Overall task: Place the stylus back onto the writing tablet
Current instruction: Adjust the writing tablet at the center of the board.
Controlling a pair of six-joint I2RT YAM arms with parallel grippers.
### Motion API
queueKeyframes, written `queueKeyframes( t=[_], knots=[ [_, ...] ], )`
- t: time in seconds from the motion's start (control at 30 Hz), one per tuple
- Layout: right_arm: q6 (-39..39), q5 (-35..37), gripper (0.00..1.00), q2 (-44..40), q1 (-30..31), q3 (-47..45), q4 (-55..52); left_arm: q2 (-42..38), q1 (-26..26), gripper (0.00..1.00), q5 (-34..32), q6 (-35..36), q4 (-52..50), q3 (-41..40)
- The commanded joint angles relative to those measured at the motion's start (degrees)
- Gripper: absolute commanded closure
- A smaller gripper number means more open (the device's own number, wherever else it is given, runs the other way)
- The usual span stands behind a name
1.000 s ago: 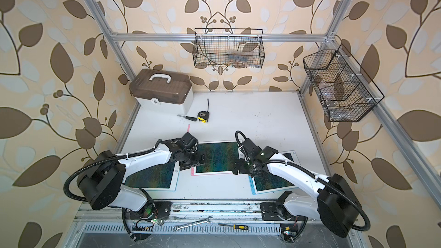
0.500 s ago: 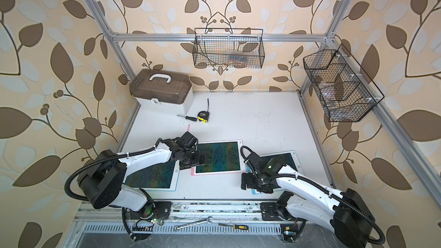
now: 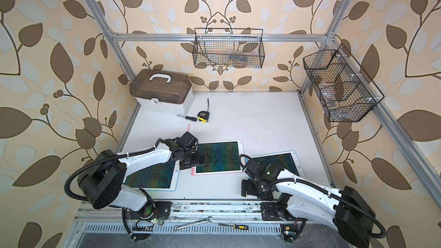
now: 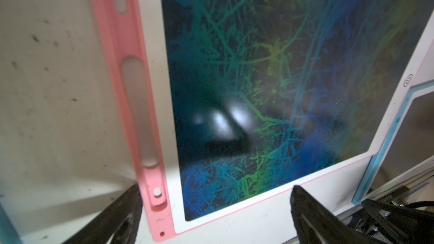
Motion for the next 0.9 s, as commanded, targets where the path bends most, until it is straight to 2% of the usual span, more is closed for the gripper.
queueKeyframes(
  t=[0.0, 0.27, 0.63, 0.77, 0.87],
  knots=[
    [2.7, 1.2, 0.03, 0.2, 0.0, -1.6, 2.4, 0.9, 0.3, 0.01, 1.5, 1.0, -0.9, -2.5],
    [1.6, 1.6, 0.03, -0.6, -5.2, -3.2, 5.5, -1.5, 0.5, 0.01, 0.6, 1.2, -4.1, -1.7],
    [-7.0, 0.9, 0.04, -1.1, -15.2, -3.8, 4.0, -5.7, 0.5, 0.01, -0.5, 1.6, -8.9, 0.5],
    [-8.1, 1.3, 0.05, -1.0, -15.3, -1.6, 2.6, -8.8, 0.6, 0.01, -3.0, 1.9, -12.1, 3.8],
    [-8.0, 2.9, 0.05, -1.3, -13.7, 2.7, -0.3, -9.9, 2.1, 0.01, -3.5, 3.8, -16.0, 9.5]
  ],
)
